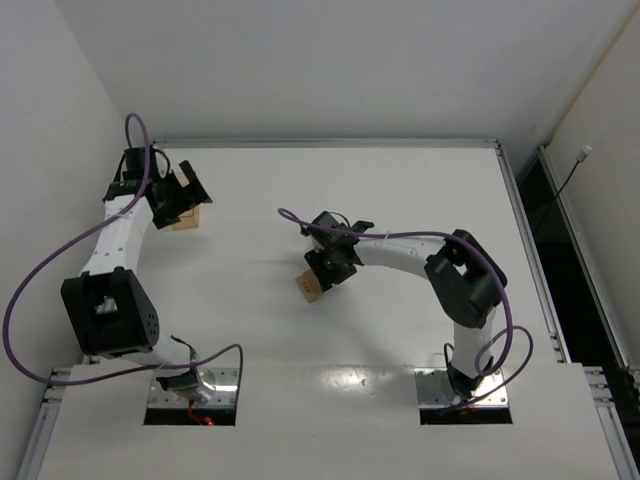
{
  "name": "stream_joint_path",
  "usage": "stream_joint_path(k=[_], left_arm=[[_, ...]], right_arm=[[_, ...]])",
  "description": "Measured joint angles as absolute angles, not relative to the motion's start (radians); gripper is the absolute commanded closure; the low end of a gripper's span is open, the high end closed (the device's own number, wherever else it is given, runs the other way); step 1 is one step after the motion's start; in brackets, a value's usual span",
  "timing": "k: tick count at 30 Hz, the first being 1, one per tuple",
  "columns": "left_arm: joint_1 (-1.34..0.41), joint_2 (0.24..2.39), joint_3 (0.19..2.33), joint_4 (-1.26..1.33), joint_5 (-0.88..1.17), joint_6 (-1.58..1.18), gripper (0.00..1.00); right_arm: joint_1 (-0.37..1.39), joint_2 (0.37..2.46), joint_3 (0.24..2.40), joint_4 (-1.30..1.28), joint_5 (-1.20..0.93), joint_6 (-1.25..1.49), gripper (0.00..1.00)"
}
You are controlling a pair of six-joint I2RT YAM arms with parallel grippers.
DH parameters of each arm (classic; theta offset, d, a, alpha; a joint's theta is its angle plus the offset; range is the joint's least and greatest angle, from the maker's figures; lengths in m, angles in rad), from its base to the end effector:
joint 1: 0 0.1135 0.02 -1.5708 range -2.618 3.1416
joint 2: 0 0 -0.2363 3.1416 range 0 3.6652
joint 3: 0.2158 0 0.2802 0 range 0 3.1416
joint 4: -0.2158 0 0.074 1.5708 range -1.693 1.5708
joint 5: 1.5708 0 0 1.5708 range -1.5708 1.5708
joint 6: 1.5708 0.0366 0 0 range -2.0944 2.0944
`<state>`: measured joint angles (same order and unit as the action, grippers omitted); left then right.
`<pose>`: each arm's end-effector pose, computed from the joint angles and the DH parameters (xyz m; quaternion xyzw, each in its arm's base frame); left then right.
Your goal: Build the wood block tower
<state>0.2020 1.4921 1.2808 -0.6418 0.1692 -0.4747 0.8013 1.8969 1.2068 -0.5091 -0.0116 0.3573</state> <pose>0.3481 0.0650 0.2674 -0.2817 0.8899 -0.1260 0.3359 0.2677 0.2769 0.1063 -0.2174 0.9584 0.1059 0.1515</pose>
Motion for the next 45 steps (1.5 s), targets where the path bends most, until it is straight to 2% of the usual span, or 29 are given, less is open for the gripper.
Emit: stream_joint_path(k=[20, 45], left_arm=[[0.203, 1.535, 1.281, -0.634, 0.210, -0.476, 0.00], [0.212, 1.541, 1.281, -0.634, 0.255, -0.484, 0.00]], right_arm=[[0.819, 1.999, 1.366, -0.510, 0.037, 0.402, 0.58], [0.834, 2.011, 1.343, -0.498, 0.106, 0.405, 0.57]])
